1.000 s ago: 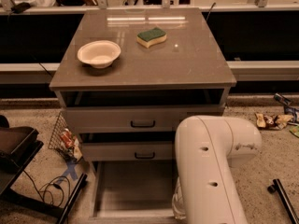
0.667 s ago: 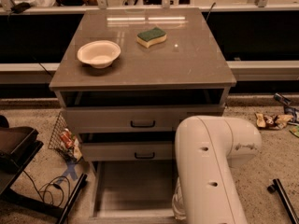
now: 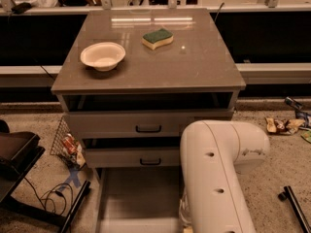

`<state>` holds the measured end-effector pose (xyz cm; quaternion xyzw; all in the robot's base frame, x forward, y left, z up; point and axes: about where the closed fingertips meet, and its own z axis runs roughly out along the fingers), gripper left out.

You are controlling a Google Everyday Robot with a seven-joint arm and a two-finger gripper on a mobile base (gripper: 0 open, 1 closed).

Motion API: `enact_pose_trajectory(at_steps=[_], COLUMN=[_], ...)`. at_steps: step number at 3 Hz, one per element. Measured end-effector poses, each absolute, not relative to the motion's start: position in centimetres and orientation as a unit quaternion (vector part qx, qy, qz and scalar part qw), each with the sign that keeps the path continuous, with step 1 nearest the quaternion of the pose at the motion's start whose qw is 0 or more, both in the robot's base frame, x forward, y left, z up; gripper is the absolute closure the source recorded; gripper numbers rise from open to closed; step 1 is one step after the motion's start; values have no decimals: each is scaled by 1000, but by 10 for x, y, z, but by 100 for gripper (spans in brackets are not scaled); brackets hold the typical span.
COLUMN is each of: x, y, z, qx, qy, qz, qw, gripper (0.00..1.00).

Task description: Open bottom drawer

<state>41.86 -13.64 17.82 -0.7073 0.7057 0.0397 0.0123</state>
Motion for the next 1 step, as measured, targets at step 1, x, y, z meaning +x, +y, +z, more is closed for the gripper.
enact_pose_trajectory(at_steps=[1], x=[419], y=[-136], z=[178], qx=[-707], qy=[706], qz=[40], qw=[12], gripper=[0])
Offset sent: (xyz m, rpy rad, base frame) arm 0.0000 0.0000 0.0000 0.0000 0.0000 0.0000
